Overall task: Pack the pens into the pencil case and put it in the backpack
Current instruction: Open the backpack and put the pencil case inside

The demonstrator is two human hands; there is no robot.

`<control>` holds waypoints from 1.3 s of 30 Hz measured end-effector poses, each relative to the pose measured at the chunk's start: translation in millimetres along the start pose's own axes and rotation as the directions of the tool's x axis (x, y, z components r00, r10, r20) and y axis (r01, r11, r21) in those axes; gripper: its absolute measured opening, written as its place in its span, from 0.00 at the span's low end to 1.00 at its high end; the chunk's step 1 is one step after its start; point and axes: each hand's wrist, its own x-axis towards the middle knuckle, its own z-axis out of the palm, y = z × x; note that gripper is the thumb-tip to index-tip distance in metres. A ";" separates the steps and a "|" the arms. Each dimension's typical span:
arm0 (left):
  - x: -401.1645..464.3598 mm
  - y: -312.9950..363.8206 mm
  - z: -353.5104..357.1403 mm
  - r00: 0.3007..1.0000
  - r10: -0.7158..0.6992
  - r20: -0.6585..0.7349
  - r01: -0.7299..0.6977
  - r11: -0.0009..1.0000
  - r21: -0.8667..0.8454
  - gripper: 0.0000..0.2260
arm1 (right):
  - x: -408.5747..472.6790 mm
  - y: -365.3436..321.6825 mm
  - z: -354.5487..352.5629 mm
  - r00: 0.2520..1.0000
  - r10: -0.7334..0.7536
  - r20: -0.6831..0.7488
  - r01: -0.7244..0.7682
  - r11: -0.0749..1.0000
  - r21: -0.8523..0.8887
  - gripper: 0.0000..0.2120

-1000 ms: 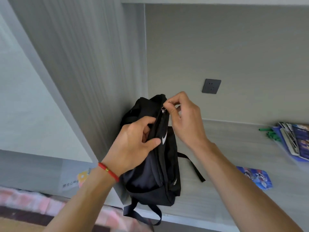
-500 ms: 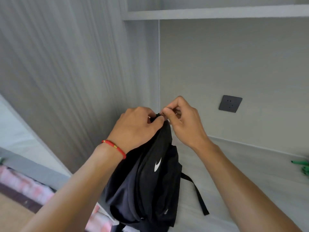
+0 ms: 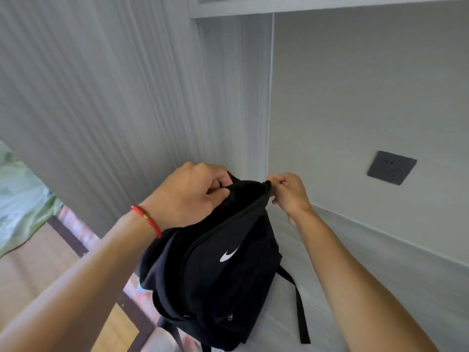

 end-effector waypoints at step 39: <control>-2.6 -41.0 0.8 0.977 0.152 -0.149 -0.084 0.919 0.386 0.11 | -141.9 128.4 -18.8 0.982 0.048 -0.185 -0.164 0.707 -0.688 0.31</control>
